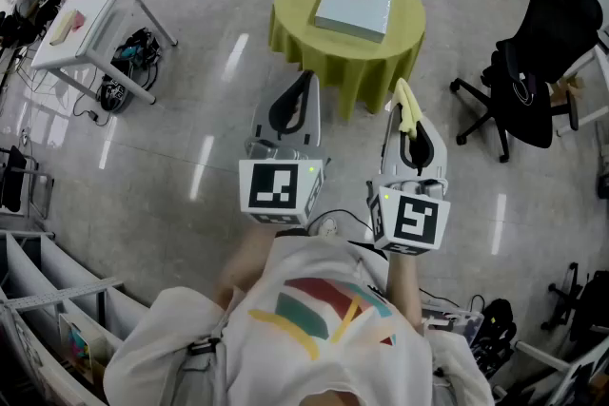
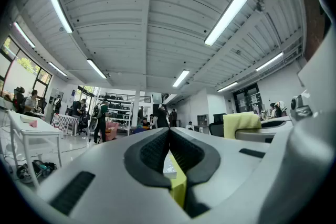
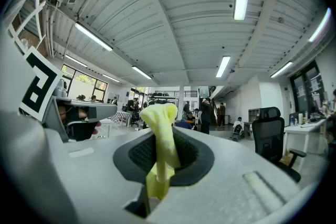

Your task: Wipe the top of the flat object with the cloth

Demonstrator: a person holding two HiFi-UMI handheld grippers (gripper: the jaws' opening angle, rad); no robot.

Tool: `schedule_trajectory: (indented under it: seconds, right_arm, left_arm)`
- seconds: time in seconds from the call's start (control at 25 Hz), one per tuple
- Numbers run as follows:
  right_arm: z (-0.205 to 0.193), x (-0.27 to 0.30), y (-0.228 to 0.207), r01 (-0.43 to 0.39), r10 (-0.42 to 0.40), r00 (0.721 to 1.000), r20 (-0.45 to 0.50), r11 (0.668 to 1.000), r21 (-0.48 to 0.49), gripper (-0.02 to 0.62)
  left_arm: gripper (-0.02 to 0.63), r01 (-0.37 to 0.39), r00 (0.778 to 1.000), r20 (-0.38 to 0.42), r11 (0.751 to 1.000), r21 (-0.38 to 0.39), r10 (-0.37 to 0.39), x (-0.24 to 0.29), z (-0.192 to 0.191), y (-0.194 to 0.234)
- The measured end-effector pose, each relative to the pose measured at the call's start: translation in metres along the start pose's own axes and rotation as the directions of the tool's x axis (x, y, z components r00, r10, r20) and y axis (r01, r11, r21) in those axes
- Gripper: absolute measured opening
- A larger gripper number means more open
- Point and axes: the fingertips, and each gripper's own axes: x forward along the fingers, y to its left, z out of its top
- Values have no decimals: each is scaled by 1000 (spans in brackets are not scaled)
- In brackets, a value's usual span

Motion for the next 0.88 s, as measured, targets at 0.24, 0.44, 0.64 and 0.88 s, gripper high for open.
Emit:
schedule_trajectory:
  seconds: [0.24,0.44,0.64,0.88]
  right_arm:
    - [-3,3,-2,-6,6,1000,1,1000,13,28]
    - [-3,7,-11,9,-8,1000,18,1000,-18,28]
    - [-15,7,-28,3,-4,1000,-3,999,-32,28]
    - [-28,18,-38,11,-12,999,-30,999,-36,28]
  left_arm:
    - [14,-1,1000,8,1000,2,1,3,2,0]
    - [14,-12,1000,15,1000,-8,12,11,2,1]
    - [14,-12,1000,20,1000,-8,12,20,-4,-9]
    - [14,-28,1000,5,999,-17,28,29,-10,-6]
